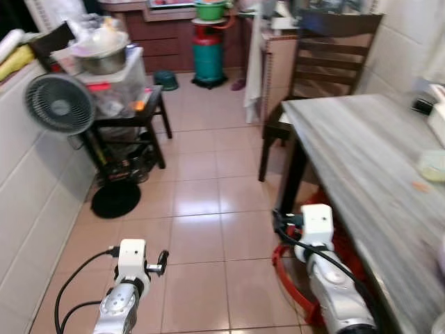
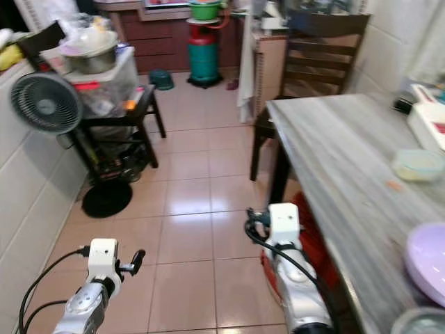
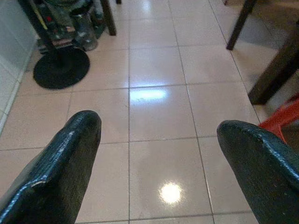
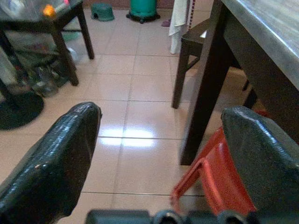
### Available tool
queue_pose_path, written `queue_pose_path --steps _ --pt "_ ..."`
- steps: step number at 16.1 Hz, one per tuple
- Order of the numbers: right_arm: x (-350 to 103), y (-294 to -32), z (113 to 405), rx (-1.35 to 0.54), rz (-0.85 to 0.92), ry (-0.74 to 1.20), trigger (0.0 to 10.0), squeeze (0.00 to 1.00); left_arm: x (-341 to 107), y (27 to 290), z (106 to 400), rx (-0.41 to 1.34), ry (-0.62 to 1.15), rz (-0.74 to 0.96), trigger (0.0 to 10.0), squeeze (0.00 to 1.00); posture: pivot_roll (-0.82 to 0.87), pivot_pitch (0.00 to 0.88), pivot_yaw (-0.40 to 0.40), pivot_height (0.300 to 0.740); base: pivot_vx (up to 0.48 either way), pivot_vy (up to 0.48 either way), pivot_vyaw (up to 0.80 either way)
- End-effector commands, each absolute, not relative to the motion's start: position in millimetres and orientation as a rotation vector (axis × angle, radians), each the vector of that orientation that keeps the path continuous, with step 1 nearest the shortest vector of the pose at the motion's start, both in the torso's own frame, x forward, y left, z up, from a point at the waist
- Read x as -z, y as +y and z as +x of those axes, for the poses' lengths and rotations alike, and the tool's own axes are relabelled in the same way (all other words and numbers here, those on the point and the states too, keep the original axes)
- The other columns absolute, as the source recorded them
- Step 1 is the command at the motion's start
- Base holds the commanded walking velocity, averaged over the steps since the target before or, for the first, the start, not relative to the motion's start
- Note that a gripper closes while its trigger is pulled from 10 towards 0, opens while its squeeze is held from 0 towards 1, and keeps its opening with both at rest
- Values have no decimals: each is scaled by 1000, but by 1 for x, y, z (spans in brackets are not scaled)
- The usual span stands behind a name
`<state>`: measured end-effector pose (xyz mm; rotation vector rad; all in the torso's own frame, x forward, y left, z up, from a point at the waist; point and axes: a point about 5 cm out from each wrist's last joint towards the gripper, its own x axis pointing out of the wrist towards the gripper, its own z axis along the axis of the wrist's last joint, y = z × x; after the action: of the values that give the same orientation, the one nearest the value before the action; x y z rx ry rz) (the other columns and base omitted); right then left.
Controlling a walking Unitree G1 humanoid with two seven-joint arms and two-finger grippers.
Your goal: Setting the table
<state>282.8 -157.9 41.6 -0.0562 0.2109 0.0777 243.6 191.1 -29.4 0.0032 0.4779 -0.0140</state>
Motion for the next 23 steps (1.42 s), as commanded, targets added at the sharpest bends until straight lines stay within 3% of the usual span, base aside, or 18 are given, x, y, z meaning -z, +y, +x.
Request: queue_pose_path --steps 1,12,19,23 --pt "-44 -154 286 -79 -59 189 10000 0 32 202 239 -7 497 16 10000 0 -36 0 40 740 0 326 0" --pt "-41 -153 283 -84 -53 170 10000 0 35 207 238 -4 512 44 10000 0 -50 0 54 740 0 360 0" --pt "-41 -153 285 -78 -42 165 10000 0 35 208 237 -6 517 50 10000 0 -50 0 56 740 0 367 764" --pt "-39 -155 285 -60 -37 169 10000 0 37 209 235 -5 525 56 10000 0 -50 0 60 740 0 366 100"
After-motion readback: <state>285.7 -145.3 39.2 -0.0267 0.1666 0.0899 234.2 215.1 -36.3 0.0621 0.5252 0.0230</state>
